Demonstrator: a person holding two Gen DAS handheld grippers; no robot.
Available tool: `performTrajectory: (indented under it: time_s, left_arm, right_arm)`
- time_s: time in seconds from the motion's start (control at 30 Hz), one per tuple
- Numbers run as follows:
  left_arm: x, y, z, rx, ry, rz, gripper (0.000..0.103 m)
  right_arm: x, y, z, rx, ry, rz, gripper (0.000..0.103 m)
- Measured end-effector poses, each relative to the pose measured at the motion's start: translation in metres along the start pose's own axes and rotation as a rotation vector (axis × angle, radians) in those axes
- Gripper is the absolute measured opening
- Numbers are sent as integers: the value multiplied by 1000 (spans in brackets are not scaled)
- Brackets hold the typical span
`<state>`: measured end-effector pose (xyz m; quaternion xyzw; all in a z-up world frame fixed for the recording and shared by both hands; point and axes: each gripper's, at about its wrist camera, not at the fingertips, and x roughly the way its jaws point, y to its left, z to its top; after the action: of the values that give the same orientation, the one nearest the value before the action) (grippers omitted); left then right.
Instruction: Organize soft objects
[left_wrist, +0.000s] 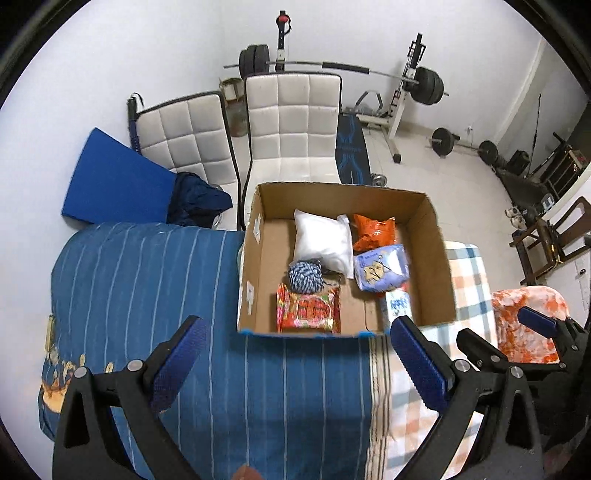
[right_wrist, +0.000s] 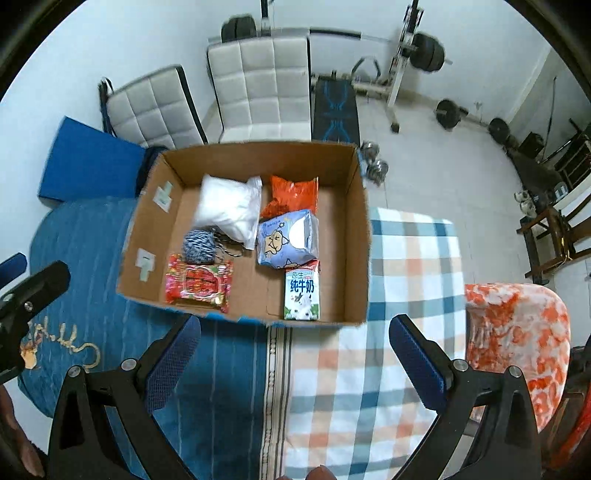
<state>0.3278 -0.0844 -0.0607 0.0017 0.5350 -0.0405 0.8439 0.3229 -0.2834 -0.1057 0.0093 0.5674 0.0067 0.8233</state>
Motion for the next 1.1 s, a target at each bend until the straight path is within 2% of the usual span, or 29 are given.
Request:
performTrajectory:
  time_s: [0.23, 0.47, 0.6, 0.8, 0.97, 1.1]
  left_arm:
    - [-73, -1, -37, -5, -68, -6, 103]
    - [-138, 1, -68, -30, -141, -16, 103]
    - [-162, 0, -83, -31, -160, -8, 103]
    - [-178, -6, -102, -26, -153, -10, 103]
    - [-178, -11, -109, -26, -140, -16, 103]
    - [-187, -15, -110, -22, -189, 14, 103]
  right_arm:
    - [-93, 0, -53, 11, -101, 40, 103]
    - [-165, -3, -102, 17, -164, 53, 103]
    - [-184, -5, -125, 33, -151, 75, 103]
    - [-200, 1, -144, -6, -147, 48, 103]
    - [-205, 4, -144, -12, -163, 42, 103]
    - [-219, 0, -135, 3, -217, 20, 103]
